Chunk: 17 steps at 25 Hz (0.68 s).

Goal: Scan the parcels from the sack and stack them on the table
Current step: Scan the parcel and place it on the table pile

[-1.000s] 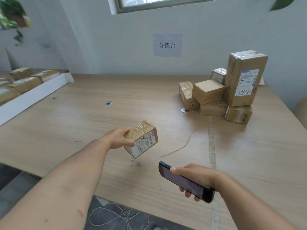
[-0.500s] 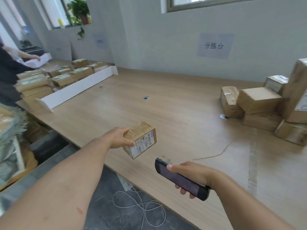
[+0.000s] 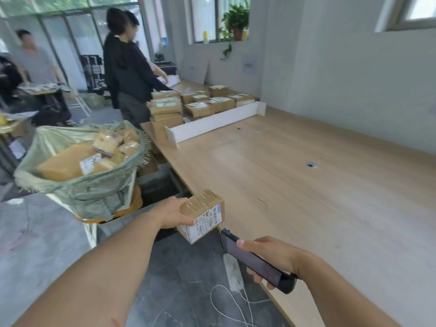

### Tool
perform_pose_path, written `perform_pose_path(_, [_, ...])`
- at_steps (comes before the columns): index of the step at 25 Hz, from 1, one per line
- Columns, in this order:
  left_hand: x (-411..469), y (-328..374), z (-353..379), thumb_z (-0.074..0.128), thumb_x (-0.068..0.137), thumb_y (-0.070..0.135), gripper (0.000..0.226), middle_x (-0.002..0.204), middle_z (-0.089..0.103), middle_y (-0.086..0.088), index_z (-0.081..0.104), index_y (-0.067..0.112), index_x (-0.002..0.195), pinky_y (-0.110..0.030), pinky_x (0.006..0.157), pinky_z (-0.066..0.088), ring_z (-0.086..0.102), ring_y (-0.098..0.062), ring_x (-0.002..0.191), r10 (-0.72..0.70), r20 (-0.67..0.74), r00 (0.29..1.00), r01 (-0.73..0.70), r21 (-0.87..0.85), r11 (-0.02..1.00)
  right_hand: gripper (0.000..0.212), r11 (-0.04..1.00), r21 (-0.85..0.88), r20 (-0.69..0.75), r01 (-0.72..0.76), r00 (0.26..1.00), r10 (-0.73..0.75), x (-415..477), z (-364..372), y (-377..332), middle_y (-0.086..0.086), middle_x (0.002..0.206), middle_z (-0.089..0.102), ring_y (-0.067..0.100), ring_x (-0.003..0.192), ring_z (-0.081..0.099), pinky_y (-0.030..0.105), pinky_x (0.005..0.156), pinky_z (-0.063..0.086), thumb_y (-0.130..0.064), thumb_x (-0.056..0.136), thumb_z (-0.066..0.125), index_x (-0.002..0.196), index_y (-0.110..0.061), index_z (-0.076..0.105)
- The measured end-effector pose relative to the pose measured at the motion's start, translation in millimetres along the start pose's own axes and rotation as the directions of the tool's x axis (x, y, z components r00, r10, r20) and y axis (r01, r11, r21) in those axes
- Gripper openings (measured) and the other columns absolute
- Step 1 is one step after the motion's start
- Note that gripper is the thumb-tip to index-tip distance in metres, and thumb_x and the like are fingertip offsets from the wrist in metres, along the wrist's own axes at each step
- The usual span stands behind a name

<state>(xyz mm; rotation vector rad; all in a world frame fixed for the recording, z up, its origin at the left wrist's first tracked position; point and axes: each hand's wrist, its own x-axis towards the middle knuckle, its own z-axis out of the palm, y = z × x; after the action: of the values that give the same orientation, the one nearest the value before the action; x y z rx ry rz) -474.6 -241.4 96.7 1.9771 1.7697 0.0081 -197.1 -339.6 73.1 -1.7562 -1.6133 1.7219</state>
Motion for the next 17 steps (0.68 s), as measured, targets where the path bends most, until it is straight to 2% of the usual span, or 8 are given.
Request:
perform_pose_path(3, [22.2,-72.8,-41.8,0.070,0.063,0.060,0.083,0.121,0.051,0.002,0.048,0.032,0.137,-0.037,0.094,0.047,0.055,-0.016,0.107,-0.078,-0.042,0.996,0.076,-0.057,0.995,0.077,0.998,-0.047,0.070,0.031,0.997,-0.028,60.2,24.2,-67.1,0.009,0.070,0.068,0.025,0.060,0.063,0.038,0.060,0.054,-0.075,0.072,0.060,0.102,-0.004,0.066])
perform_pose_path(6, [37.3,-142.7,-80.8,0.071,0.067,0.057,0.094,0.135,0.046,-0.002,0.033,0.028,0.148,-0.037,0.099,0.042,0.049,-0.020,0.120,-0.152,-0.097,0.984,0.142,-0.103,0.984,0.071,0.995,-0.083,0.157,0.050,0.987,-0.036,117.8,52.4,-132.5,0.006,0.068,0.067,0.022,0.060,0.062,0.034,0.058,0.052,-0.075,0.069,0.061,0.094,-0.008,0.064])
perform_pose_path(8, [42.7,-183.7,-104.4,0.072,0.069,0.055,0.085,0.132,0.048,-0.003,0.039,0.031,0.144,-0.035,0.094,0.043,0.051,-0.021,0.117,-0.184,-0.135,0.974,0.171,-0.099,0.980,0.072,0.994,-0.076,0.190,0.078,0.980,-0.063,152.6,70.4,-167.2,0.006,0.074,0.069,0.023,0.065,0.064,0.034,0.058,0.051,-0.074,0.067,0.062,0.099,-0.010,0.064])
perform_pose_path(10, [43.8,-219.8,-123.9,0.069,0.062,0.060,0.088,0.134,0.049,-0.002,0.043,0.032,0.141,-0.036,0.094,0.045,0.052,-0.020,0.116,-0.233,-0.165,0.958,0.212,-0.133,0.968,0.073,0.994,-0.071,0.228,0.083,0.972,-0.065,183.1,86.5,-199.2,0.006,0.080,0.069,0.022,0.071,0.064,0.035,0.060,0.052,-0.074,0.067,0.063,0.106,-0.013,0.064])
perform_pose_path(13, [49.3,-262.1,-147.9,0.070,0.063,0.062,0.103,0.149,0.039,-0.002,0.031,0.023,0.150,-0.037,0.105,0.040,0.044,-0.019,0.130,-0.318,-0.212,0.924,0.277,-0.202,0.939,0.075,0.988,-0.131,0.314,0.088,0.948,-0.043,226.3,102.3,-242.8,0.004,0.080,0.069,0.020,0.073,0.066,0.039,0.067,0.052,-0.076,0.064,0.064,0.110,-0.017,0.064])
perform_pose_path(17, [71.8,-300.7,-174.8,0.073,0.077,0.051,0.091,0.145,0.040,-0.002,0.029,0.020,0.150,-0.029,0.099,0.038,0.044,-0.019,0.127,-0.382,-0.276,0.882,0.306,-0.280,0.910,0.078,0.978,-0.181,0.419,0.104,0.908,-0.019,280.9,104.5,-294.9,0.003,0.078,0.067,0.017,0.073,0.064,0.038,0.072,0.051,-0.076,0.054,0.066,0.107,-0.019,0.062])
